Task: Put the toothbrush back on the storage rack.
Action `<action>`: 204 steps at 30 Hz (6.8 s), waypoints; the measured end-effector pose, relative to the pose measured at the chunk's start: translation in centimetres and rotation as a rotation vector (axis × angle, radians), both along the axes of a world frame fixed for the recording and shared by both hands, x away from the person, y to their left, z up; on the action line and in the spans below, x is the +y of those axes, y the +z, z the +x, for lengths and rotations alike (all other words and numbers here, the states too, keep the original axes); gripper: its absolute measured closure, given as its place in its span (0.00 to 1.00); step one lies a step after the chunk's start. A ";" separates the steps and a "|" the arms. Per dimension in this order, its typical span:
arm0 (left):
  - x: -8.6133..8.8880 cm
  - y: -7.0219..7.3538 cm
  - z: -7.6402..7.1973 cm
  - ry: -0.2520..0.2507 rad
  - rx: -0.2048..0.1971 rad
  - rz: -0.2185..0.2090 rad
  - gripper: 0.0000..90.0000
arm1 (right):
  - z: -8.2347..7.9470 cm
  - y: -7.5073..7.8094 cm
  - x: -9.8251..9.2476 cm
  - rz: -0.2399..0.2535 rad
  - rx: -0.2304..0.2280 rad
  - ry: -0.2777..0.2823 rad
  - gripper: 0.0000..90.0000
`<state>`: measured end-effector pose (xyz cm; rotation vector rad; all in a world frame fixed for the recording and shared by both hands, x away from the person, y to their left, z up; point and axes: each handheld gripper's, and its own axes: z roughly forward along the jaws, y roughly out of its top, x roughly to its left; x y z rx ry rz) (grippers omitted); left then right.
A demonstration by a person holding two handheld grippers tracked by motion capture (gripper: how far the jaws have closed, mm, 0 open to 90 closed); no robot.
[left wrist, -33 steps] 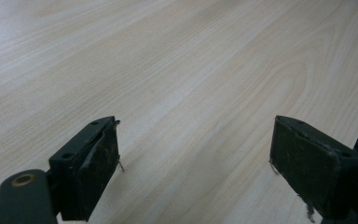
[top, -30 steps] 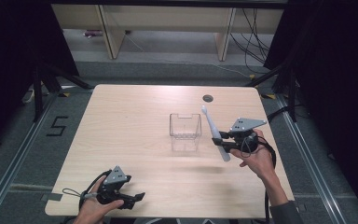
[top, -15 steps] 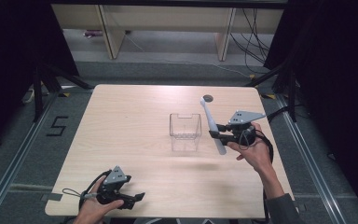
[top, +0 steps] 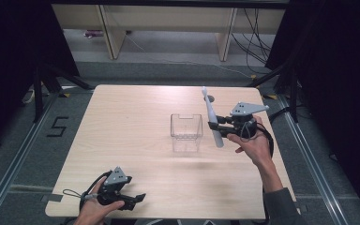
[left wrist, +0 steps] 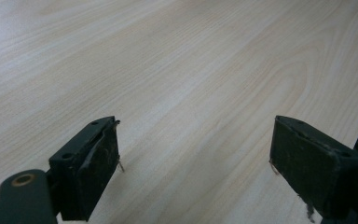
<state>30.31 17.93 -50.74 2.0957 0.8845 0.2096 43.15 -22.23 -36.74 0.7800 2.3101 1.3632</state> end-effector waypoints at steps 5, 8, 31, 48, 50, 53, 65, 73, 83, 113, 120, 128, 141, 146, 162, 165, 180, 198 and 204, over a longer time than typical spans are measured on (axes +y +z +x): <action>0.1 0.0 0.1 -0.009 0.003 0.019 0.16 | 0.5 0.5 0.5 0.021 0.002 0.006 0.74; 0.1 0.1 0.1 -0.007 -0.007 0.023 0.16 | 0.8 0.9 0.7 0.035 -0.022 0.004 0.74; -0.1 -0.1 0.0 0.003 0.004 -0.013 0.16 | 3.0 2.5 4.1 0.069 -0.009 0.035 0.74; -0.2 -0.1 -0.1 0.002 0.005 -0.011 0.16 | 4.8 1.5 6.2 0.082 -0.007 0.035 0.74; -0.1 -0.1 0.0 -0.005 0.004 -0.004 0.16 | 5.1 1.3 6.3 0.084 0.015 0.043 0.74; 0.0 0.0 0.1 -0.010 -0.006 0.013 0.16 | 5.6 0.6 6.6 0.070 0.021 0.028 0.74; -0.1 0.0 -0.1 0.002 0.007 -0.012 0.16 | 6.4 -1.4 7.4 -0.007 0.038 0.019 0.74; -0.2 0.0 -0.1 0.003 0.005 -0.016 0.16 | 6.7 -3.3 7.7 -0.034 0.068 0.005 0.74; -0.3 -0.1 0.0 -0.009 0.001 -0.004 0.16 | 6.7 -4.5 8.6 -0.078 0.112 0.016 0.74; -0.1 0.0 0.0 -0.011 0.004 0.001 0.16 | 7.1 -5.5 9.8 -0.184 0.207 0.003 0.74; -0.2 -0.1 -0.1 -0.009 0.015 0.005 0.16 | 7.3 -5.8 10.1 -0.215 0.207 0.021 0.74; -0.1 0.0 -0.1 -0.007 0.015 0.001 0.16 | 7.3 -5.9 10.7 -0.220 0.244 0.021 0.74; -0.1 0.0 -0.1 -0.003 0.013 0.006 0.16 | 7.5 -6.1 11.2 -0.263 0.268 0.005 0.74; 0.0 0.0 0.0 -0.012 0.003 0.032 0.16 | 7.4 -6.1 11.4 -0.273 0.299 -0.019 0.73; 0.0 0.0 0.0 -0.021 -0.002 0.028 0.16 | 7.9 -6.0 11.0 -0.244 0.260 -0.025 0.64; -0.1 0.0 -0.1 -0.016 0.011 -0.002 0.16 | 7.6 -5.3 10.5 -0.207 0.263 -0.030 0.61; -0.1 0.0 -0.1 -0.006 0.012 0.002 0.16 | 6.8 -3.8 9.2 -0.158 0.235 -0.043 0.56; -0.2 -0.1 -0.1 0.002 0.007 -0.013 0.16 | 6.1 -3.1 8.9 -0.114 0.194 -0.042 0.47; -0.2 -0.1 -0.1 0.002 0.007 -0.012 0.16 | 5.6 -2.5 8.5 -0.108 0.182 -0.048 0.43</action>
